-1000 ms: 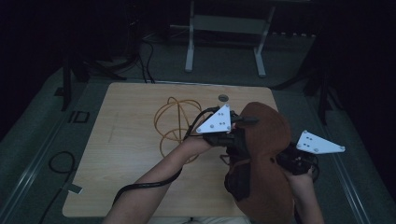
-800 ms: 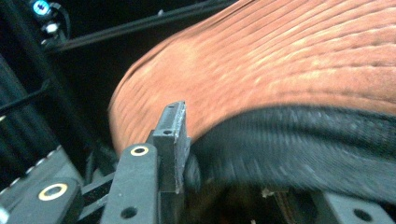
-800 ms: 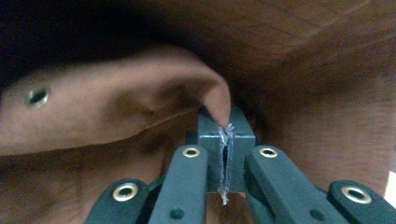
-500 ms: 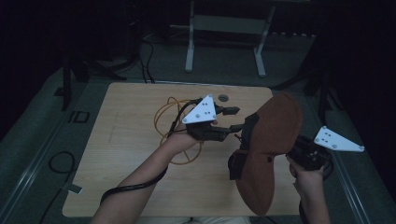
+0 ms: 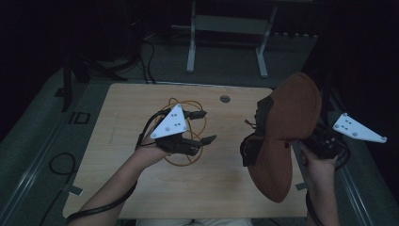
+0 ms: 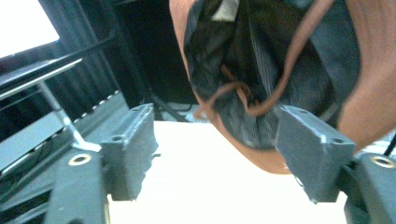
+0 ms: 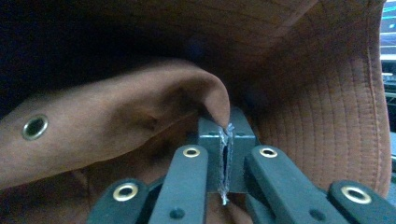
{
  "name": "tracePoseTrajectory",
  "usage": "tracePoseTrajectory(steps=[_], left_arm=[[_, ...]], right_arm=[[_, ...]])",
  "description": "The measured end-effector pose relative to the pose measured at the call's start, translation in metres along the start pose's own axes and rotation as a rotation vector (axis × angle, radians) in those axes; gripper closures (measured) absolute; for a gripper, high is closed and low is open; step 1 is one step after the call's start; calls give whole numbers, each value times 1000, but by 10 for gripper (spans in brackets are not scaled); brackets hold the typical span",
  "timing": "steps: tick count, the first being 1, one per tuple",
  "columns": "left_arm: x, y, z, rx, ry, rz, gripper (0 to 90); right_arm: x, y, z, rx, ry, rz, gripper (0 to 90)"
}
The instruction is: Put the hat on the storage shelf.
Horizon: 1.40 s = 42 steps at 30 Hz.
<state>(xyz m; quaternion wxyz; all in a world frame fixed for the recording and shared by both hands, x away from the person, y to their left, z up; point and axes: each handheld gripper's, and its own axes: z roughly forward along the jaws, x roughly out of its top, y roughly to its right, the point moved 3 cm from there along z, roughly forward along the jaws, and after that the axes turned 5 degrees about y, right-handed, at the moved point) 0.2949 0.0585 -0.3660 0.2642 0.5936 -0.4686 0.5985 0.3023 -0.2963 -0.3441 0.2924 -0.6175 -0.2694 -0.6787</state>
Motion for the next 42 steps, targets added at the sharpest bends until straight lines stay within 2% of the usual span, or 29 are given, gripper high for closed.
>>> tracePoseTrajectory(steps=[1, 4, 8, 9, 11, 14, 19, 25, 32, 35, 37, 39, 42], left_arm=[[-3, 0, -6, -2, -3, -16, 287], [-15, -1, -22, 28, -16, -42, 267], [-30, -3, -43, 76, -16, -71, 171], [-34, -4, -47, 96, -12, -85, 163], [-42, -4, -57, 98, -16, -109, 140], [-56, -7, -72, 132, -20, -129, 119], [-83, -9, -101, 205, -1, -164, 89], [-121, -10, -130, 296, -17, -202, 88], [-174, -10, -153, 394, -73, -250, 87], [-196, -11, -162, 434, -86, -288, 88], [-208, -11, -166, 446, -90, -317, 88], [-219, -11, -169, 464, -89, -327, 88], [-232, -12, -173, 494, -126, -326, 88]], right_arm=[[1, 0, 2, 1, 1, 0, 879], [5, 1, 10, -2, 4, -2, 879], [8, 2, 20, 2, 14, -1, 879], [9, 2, 23, 6, 14, 4, 879], [9, 1, 30, 9, 5, 0, 879], [11, -1, 40, 20, 0, -7, 879], [17, -3, 56, 37, -1, -11, 879], [19, -6, 78, 49, -17, -9, 878], [26, -13, 107, 75, -20, -12, 878], [29, -19, 123, 89, -32, -20, 878], [30, -23, 134, 95, -42, -29, 879], [30, -28, 144, 105, -56, -29, 878], [29, -36, 164, 126, -82, -30, 878]])
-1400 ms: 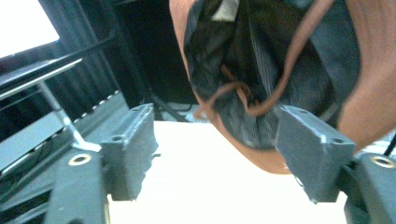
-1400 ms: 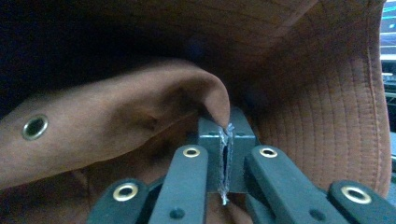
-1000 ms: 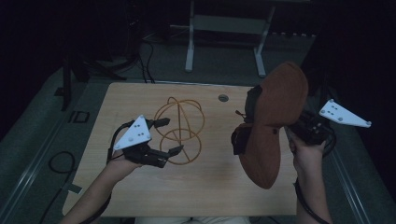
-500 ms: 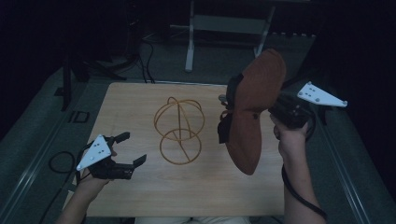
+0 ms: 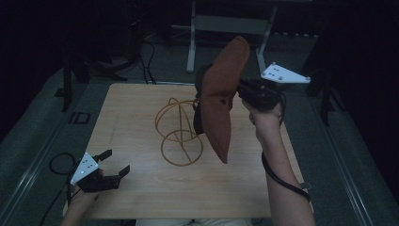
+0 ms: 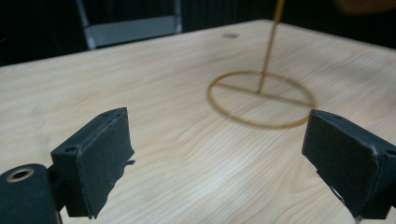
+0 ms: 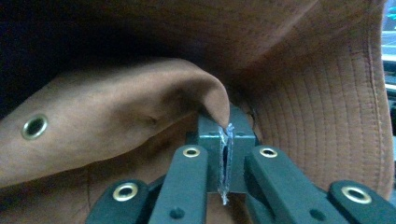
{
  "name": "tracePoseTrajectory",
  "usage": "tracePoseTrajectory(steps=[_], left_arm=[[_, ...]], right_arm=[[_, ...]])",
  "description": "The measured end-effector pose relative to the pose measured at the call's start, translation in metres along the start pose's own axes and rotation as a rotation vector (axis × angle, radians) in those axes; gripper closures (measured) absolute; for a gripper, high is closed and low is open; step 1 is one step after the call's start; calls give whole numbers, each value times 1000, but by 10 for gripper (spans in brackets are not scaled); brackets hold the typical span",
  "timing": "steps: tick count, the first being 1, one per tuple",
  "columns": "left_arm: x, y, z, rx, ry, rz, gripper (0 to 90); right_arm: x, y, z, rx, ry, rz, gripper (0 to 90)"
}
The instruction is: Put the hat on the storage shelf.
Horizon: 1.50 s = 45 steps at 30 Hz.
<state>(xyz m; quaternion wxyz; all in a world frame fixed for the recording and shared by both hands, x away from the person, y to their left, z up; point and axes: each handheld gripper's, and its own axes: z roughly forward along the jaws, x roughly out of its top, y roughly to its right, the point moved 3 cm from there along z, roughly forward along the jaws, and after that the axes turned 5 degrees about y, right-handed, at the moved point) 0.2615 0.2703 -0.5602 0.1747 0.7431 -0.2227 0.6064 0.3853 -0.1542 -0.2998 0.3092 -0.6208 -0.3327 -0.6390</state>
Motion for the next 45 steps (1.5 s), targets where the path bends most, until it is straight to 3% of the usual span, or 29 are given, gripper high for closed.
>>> tracePoseTrajectory(steps=[5, 8, 17, 24, 28, 30, 32, 34, 40, 45], left_arm=[[-8, -9, -3, 59, -16, 6, 88], [-11, -13, -4, 71, -18, -16, 87], [-18, -16, -6, 77, -18, -45, 87], [-21, -18, -7, 83, -11, -60, 87], [-22, -17, -8, 85, -4, -71, 87], [-22, -17, -8, 85, -4, -69, 87], [-22, -17, -8, 84, 1, -75, 87], [-22, -17, -8, 84, 1, -75, 87], [-23, -18, -8, 83, 0, -79, 87], [-23, -18, -7, 85, -3, -75, 87]], right_arm=[[-5, -15, 33, 69, -47, 6, 877], [-12, -28, 52, 114, -78, 15, 877], [-36, -64, 98, 196, -218, -35, 873], [-52, -77, 123, 218, -328, -67, 838], [-57, -78, 128, 223, -357, -64, 792], [-56, -77, 127, 271, -350, -27, 575], [-55, -76, 125, 297, -355, -14, 488], [-54, -76, 123, 286, -345, -22, 439], [-47, -60, 101, 269, -292, 50, 373], [-45, -47, 81, 246, -270, 63, 345]])
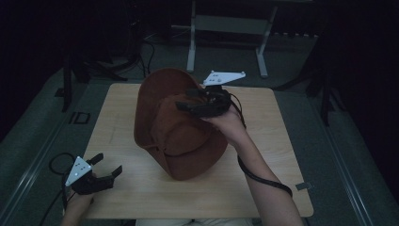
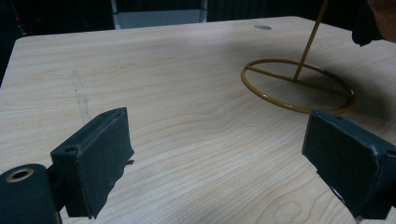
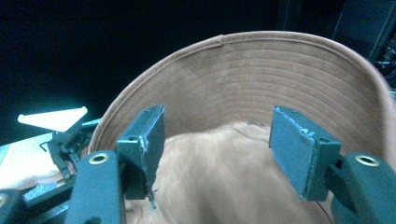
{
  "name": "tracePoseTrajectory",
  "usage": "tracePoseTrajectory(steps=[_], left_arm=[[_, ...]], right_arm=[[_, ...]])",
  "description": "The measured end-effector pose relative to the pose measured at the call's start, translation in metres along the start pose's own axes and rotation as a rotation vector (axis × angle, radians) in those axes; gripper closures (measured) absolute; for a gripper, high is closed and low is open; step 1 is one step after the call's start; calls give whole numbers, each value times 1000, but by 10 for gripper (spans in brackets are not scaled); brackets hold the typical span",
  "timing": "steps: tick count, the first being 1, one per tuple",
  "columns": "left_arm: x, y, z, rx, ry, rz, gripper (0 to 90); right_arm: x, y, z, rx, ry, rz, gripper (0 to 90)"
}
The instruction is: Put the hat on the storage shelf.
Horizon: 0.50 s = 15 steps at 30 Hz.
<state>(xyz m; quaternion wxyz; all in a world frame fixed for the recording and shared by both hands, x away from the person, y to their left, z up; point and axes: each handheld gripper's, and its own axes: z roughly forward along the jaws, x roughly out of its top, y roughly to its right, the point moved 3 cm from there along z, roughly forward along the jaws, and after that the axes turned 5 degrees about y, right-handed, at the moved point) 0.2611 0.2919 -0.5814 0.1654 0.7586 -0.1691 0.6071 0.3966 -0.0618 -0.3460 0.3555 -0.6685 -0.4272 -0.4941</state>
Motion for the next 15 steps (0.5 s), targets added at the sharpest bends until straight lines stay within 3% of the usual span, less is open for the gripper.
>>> tracePoseTrajectory(steps=[11, 15], left_arm=[[0, 1, 1, 1, 0, 1, 87], [-1, 1, 1, 0, -5, 3, 87]], right_arm=[[-21, 10, -38, -44, 12, 6, 282], [-33, 14, -49, -55, 8, -19, 184]])
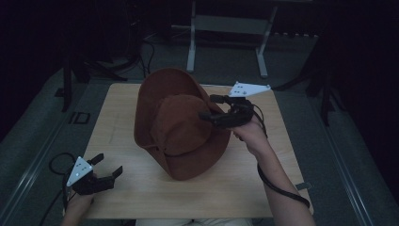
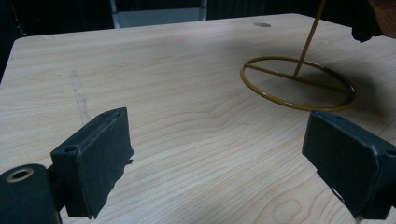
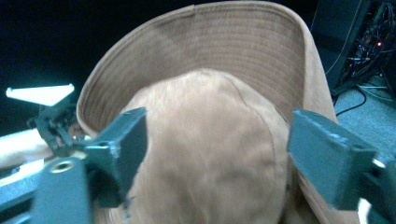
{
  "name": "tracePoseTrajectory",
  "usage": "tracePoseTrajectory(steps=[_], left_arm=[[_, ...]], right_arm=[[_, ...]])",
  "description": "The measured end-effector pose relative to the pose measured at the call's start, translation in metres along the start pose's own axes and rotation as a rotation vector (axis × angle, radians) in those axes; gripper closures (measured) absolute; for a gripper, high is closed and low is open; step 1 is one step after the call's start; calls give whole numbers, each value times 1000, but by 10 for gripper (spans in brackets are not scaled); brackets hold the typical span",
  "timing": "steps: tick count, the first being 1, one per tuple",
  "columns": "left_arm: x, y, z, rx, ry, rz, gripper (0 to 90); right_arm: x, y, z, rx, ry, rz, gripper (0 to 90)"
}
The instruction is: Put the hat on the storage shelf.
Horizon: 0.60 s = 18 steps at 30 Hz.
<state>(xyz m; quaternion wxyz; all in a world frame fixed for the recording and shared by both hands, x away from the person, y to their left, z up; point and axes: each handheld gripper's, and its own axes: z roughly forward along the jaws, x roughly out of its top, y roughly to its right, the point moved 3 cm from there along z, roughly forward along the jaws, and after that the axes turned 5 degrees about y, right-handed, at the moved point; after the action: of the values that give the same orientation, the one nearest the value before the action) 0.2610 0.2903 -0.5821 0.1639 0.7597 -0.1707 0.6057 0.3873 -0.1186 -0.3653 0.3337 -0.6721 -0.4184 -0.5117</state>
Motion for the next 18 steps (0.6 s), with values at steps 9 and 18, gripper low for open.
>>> tracePoseTrajectory(steps=[9, 18], left_arm=[[0, -1, 0, 2, 2, -1, 87], [-1, 0, -1, -4, -1, 4, 87]], right_arm=[[-26, 11, -20, -26, 8, 10, 139], [-61, 29, -50, -134, -2, 9, 138]])
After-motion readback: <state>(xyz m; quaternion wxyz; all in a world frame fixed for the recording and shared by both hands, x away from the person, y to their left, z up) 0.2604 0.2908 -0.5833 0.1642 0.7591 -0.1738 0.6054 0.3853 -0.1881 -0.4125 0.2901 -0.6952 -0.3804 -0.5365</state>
